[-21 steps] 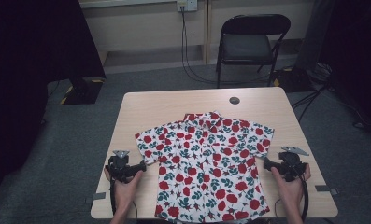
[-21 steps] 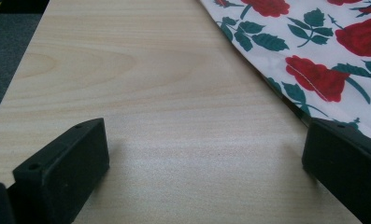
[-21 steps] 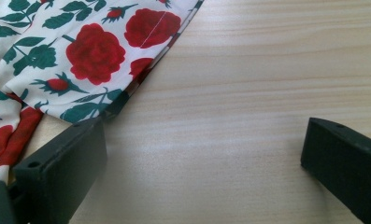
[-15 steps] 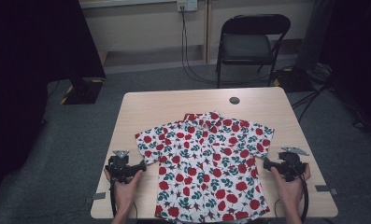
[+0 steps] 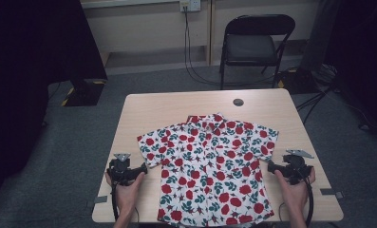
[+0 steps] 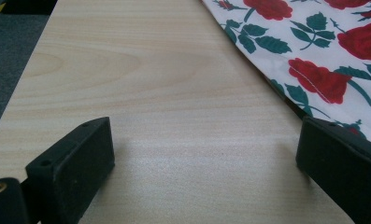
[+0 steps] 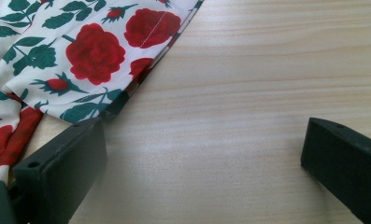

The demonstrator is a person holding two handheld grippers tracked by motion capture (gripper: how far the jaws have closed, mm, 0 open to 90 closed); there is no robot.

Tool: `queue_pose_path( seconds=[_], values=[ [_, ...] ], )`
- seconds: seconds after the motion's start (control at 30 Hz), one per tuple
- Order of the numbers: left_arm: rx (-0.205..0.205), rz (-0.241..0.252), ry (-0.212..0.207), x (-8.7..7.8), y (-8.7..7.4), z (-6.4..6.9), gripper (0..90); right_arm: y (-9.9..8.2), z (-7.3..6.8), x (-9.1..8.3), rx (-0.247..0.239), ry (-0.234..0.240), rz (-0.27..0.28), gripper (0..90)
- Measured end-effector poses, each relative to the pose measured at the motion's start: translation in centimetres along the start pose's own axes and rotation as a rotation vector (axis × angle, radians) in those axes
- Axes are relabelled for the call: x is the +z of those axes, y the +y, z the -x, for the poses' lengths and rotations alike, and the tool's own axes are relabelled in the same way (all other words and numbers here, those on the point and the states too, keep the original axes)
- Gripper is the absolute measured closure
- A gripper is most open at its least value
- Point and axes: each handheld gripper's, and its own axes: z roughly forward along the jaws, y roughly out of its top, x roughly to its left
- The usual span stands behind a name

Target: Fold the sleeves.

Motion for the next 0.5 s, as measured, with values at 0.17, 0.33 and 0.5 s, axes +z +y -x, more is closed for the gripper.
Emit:
queue_pose_path(
  seconds=[0.17,0.33,0.5],
  values=[
    [-0.021,-0.003,-0.044,-0.4,0.1,-0.4,5.3,0.0,0.0,0.0,0.0,0.0,0.0,0.0],
    [-0.001,0.006,-0.071,-0.9,0.3,-0.2,7.0,0.0,0.0,0.0,0.0,0.0,0.0,0.0],
    [-0.01,0.038,-0.125,-1.8,0.6,-0.1,7.6,0.0,0.0,0.0,-0.003,0.002,0.0,0.0]
  ],
)
